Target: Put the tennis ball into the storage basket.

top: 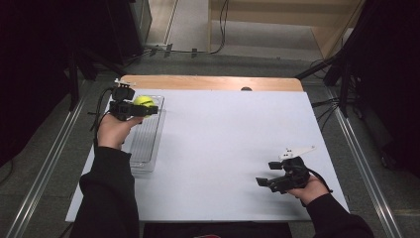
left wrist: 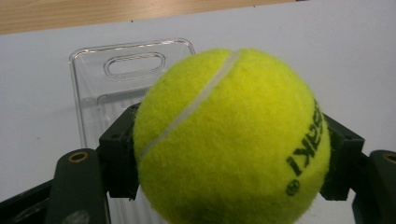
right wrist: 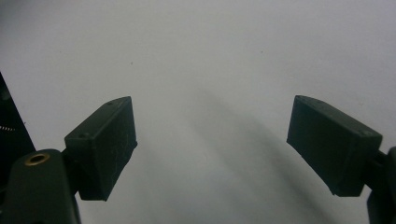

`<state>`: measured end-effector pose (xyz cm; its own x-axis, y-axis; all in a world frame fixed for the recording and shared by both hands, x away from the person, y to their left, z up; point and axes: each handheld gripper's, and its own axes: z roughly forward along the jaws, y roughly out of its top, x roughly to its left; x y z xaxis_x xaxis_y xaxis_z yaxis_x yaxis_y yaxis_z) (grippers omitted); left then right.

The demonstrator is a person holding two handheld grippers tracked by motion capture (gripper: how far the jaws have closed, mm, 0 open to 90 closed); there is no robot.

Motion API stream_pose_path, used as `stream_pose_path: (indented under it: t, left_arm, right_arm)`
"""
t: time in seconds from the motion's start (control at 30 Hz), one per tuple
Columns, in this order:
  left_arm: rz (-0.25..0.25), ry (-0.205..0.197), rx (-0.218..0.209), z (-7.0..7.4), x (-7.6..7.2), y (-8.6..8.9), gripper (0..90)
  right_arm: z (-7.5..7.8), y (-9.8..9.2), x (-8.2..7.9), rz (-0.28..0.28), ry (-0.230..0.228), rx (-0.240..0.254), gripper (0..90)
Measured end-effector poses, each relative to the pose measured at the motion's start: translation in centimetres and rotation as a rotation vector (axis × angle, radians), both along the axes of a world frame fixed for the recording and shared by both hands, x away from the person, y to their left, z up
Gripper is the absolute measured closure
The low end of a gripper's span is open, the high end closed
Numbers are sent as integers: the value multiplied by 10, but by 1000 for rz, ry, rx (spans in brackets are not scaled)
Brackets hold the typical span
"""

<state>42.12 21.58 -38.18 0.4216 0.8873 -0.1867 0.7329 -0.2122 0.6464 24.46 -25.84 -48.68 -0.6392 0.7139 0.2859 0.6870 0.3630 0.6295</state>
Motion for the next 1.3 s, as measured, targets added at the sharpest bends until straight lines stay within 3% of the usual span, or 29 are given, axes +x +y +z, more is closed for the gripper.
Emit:
stream_pose_path:
  t: [0.9, 1.03, 1.3]
  left_arm:
    - [28, -22, 10, -10, 8, 0, 269]
    - [26, -37, 6, -15, 9, -2, 269]
    - [37, -21, 15, -25, 12, -3, 269]
  right_arm:
    - [0, -2, -3, -7, 1, 2, 137]
    - [0, -2, -3, -7, 1, 3, 137]
    - [0, -2, -3, -6, -1, 2, 137]
